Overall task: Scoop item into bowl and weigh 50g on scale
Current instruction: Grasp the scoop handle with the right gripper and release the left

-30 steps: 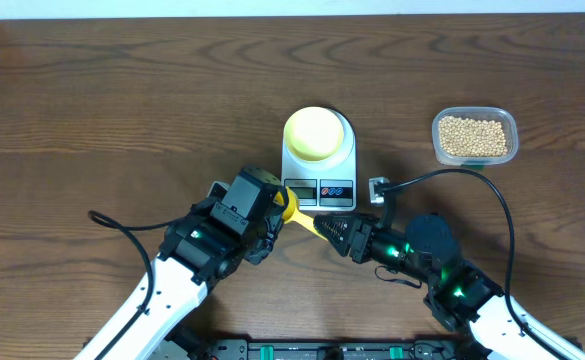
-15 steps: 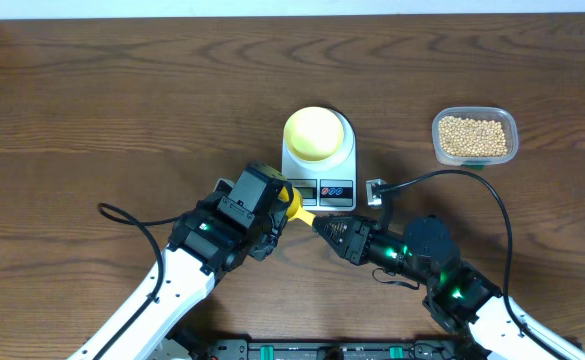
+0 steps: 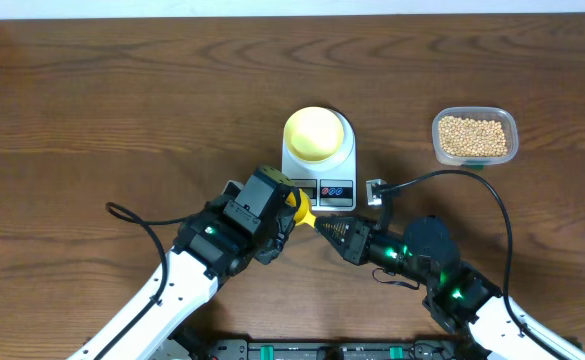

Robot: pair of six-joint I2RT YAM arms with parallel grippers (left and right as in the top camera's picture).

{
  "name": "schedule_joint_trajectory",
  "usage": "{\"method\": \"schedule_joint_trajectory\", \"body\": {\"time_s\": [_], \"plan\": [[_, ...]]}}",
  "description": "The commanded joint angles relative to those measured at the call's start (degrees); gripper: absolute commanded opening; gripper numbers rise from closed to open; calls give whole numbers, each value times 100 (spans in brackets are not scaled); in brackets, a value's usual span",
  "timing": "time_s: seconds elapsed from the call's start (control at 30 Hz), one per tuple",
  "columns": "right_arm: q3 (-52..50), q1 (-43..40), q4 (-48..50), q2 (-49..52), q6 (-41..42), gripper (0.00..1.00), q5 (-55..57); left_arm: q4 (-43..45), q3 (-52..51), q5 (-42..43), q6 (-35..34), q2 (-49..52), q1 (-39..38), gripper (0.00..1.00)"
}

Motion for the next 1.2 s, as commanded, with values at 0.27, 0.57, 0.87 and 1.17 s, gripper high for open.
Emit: {"method": "schedule_joint_trajectory", "body": {"time_s": [0.27, 0.57, 0.87, 1.17], "plan": [[92, 50, 17, 2, -2, 1, 7, -4, 96, -13, -76, 22, -22, 7], [92, 50, 20, 0, -114, 1, -173, -4, 96, -15, -74, 22, -22, 8], [92, -37, 15, 0, -540, 1, -118, 26, 96, -13, -37, 9, 17, 76], [160, -874, -1060, -575, -1766, 1, -352, 234, 472, 98, 3259, -1169, 861, 77]]}}
